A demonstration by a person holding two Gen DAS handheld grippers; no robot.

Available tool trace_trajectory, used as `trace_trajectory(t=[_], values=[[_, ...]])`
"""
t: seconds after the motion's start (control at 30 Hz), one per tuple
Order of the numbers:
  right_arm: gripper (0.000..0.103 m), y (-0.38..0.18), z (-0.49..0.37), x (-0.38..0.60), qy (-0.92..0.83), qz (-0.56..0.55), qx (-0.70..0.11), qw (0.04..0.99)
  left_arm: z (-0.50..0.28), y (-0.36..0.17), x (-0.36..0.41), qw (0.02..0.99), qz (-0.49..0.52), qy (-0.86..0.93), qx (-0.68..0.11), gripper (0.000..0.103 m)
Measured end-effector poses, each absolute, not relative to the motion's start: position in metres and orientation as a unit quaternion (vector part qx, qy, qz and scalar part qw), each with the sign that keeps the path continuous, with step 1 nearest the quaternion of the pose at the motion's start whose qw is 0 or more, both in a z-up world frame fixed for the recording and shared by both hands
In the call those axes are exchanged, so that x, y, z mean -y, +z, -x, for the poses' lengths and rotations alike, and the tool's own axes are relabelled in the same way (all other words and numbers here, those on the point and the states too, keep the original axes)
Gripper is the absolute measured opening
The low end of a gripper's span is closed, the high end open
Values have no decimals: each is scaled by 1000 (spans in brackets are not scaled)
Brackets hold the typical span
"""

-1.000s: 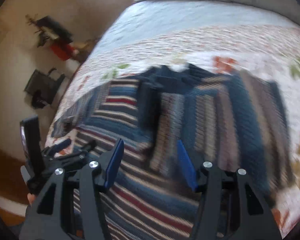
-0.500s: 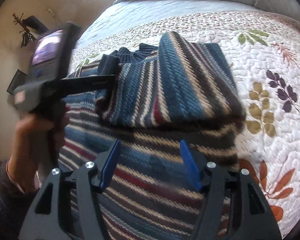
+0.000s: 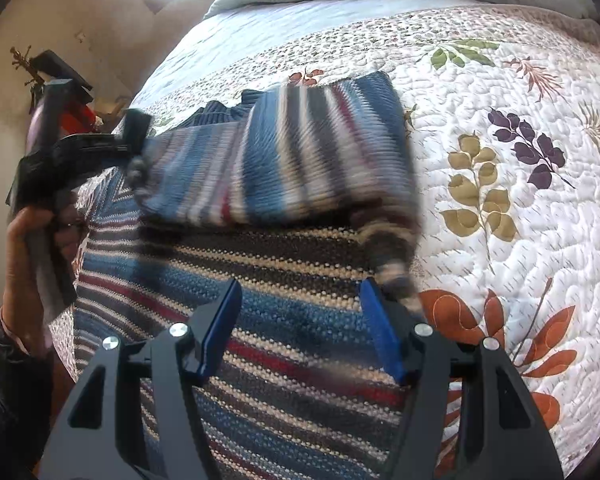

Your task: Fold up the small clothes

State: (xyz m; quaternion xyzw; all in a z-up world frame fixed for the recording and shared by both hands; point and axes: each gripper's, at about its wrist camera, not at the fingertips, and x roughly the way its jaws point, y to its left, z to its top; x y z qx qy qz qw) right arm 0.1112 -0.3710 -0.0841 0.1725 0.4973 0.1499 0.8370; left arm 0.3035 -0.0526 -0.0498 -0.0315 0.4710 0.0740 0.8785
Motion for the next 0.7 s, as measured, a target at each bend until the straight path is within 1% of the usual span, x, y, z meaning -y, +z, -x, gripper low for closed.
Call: trace_trajectory(t=[0.07, 0.1, 0.13, 0.2, 0.23, 0.27, 0.33, 0.4, 0.47, 0.57, 0.63, 0.7], values=[[64, -84, -113, 370, 150, -172, -497, 837, -306, -52, 34, 880, 34, 72, -468, 15], [64, -85, -116, 369, 153, -175, -500, 834, -309, -59, 28, 874, 31, 67, -480, 19], [65, -86, -119, 369, 154, -180, -503, 831, -311, -69, 25, 867, 28, 62, -493, 24], [65, -90, -125, 369, 157, -203, -511, 820, -310, -86, 19, 856, 27, 54, -514, 26], [64, -91, -127, 370, 157, -213, -513, 816, -307, -90, 16, 855, 32, 49, -516, 29], [63, -89, -127, 370, 148, -209, -511, 820, -301, -90, 13, 856, 40, 42, -514, 33], [63, -82, -129, 367, 119, -167, -507, 837, -288, -85, 7, 863, 60, 29, -500, 62], [64, -77, -132, 360, 77, -93, -499, 858, -277, -77, 2, 869, 77, 17, -489, 70], [64, -75, -138, 359, 73, -77, -499, 860, -269, -72, -4, 869, 93, 10, -486, 72], [71, -75, -158, 373, 103, -151, -508, 842, -267, -68, -15, 867, 105, 34, -486, 73], [72, -76, -179, 386, 104, -196, -513, 829, -268, -67, -28, 863, 118, 58, -487, 73], [72, -79, -198, 390, 103, -201, -521, 823, -275, -68, -40, 860, 125, 73, -489, 73]])
